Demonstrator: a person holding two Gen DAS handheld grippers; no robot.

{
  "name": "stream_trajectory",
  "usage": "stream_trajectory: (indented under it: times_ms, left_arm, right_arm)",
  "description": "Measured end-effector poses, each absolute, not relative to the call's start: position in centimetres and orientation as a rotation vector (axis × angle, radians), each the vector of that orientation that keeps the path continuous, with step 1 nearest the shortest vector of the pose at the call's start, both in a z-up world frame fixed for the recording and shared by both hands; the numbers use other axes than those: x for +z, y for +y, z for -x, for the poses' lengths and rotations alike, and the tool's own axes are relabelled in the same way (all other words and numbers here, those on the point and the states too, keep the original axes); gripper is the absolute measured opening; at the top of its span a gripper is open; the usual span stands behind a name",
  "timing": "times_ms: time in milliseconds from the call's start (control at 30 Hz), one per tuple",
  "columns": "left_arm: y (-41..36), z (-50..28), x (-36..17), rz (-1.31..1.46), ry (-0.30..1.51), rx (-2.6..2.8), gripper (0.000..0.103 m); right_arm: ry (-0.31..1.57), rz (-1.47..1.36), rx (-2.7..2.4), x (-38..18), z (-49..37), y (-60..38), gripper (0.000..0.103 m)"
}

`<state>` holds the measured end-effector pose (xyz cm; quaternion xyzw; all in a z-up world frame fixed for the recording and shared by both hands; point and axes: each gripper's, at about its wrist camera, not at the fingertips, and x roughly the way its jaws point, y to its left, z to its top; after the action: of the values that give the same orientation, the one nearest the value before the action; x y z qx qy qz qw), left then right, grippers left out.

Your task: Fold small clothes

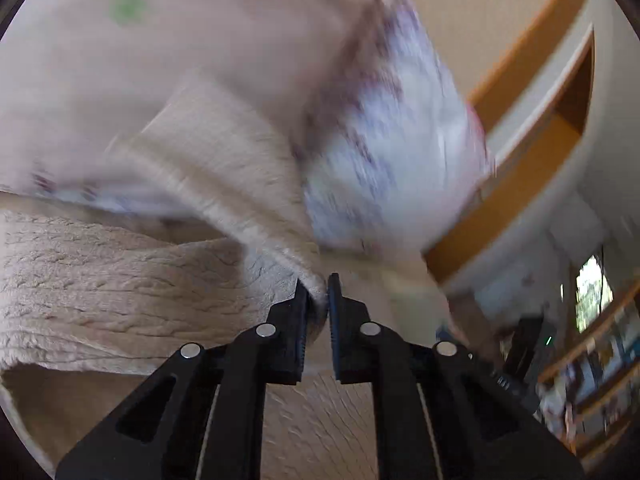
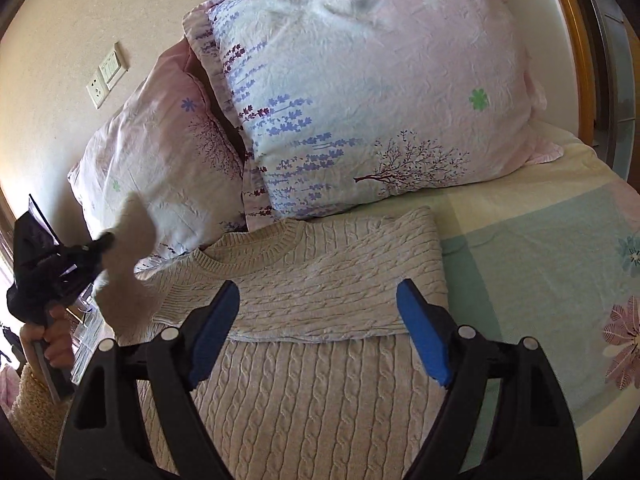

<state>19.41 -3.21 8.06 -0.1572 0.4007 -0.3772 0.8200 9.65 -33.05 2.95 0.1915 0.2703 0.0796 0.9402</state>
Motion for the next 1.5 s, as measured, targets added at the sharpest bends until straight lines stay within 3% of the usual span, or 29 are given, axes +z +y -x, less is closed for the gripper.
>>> stream_trajectory:
  times_ms: [100, 200, 233, 267, 333, 400, 467, 600, 700, 733, 767, 867, 933, 1067, 1200, 1367, 1433, 1500]
  left_arm:
    - [-8.8, -19.2, 4.7, 0.201, 1.028, -0.857, 0.011]
    - [-5.5, -16.6, 5.4, 0.189, 0.961, -0.850, 0.016]
    - [-3.4, -15.4, 5.9, 0.174, 0.924, -0.805, 0.036]
    - [-1.1, -14.2, 6.3, 0.165, 0.887, -0.736, 0.065]
    - [4.1, -11.8, 6.9, 0.143, 0.824, -0.570, 0.076]
    - [8.5, -9.7, 6.6, 0.110, 0.823, -0.433, 0.076]
    - [11.9, -7.8, 5.3, 0.117, 0.860, -0.328, 0.076]
    - [15.7, -4.5, 1.7, 0.257, 0.975, -0.296, 0.074]
    - [16.6, -1.8, 0.4, 0.336, 0.971, -0.308, 0.064]
    - [16.6, -0.8, 0.4, 0.353, 0.955, -0.321, 0.055]
    - [16.7, 0.1, 0.2, 0.394, 0.963, -0.354, 0.040]
    - [16.5, 2.4, -0.7, 0.502, 0.979, -0.435, 0.029]
    - [16.2, 3.6, -0.7, 0.511, 0.967, -0.447, 0.027]
    - [15.5, 3.3, -0.5, 0.580, 0.982, -0.540, 0.008]
    - [14.5, -0.2, 3.2, 0.537, 0.877, -0.629, 0.007]
    - [14.2, -10.9, 9.5, 0.530, 0.681, -0.525, 0.006]
    - [13.2, -16.6, 10.1, 0.516, 0.677, -0.430, 0.011]
    - [12.5, -22.1, 8.8, 0.502, 0.764, -0.338, 0.014]
  right_arm:
    - [0.584, -0.413, 0.148, 2.3, -8.7, -34.2, 0.081]
    - [0.618, -0.393, 0.143, 1.7, -6.6, -35.1, 0.081]
    - [0.637, -0.391, 0.145, 1.3, -5.8, -35.4, 0.081]
    - [0.659, -0.399, 0.157, 0.8, -5.1, -35.7, 0.081]
    - [0.708, -0.448, 0.198, -0.4, -3.5, -36.2, 0.081]
    - [0.747, -0.507, 0.237, -1.6, -1.8, -36.5, 0.076]
    - [0.789, -0.554, 0.262, -2.9, -0.1, -36.6, 0.065]
    - [0.859, -0.565, 0.253, -4.9, 2.7, -35.9, 0.059]
    - [0.883, -0.585, 0.281, -6.0, 4.6, -35.3, 0.045]
    - [0.885, -0.603, 0.306, -6.2, 5.2, -35.1, 0.040]
    - [0.903, -0.637, 0.344, -6.7, 5.7, -34.9, 0.030]
    - [0.954, -0.716, 0.437, -8.2, 6.9, -33.9, 0.008]
    - [0.931, -0.703, 0.447, -8.2, 7.5, -33.4, 0.007]
    - [0.804, -0.716, 0.501, -5.1, 6.7, -33.5, 0.007]
    - [0.606, -0.716, 0.549, 0.6, 2.9, -34.6, 0.007]
    - [0.397, -0.833, 0.484, 4.7, -6.9, -37.0, 0.007]
    - [0.393, -0.918, 0.373, 3.8, -11.9, -38.1, 0.009]
    - [0.475, -0.914, 0.227, 2.2, -16.1, -37.9, 0.019]
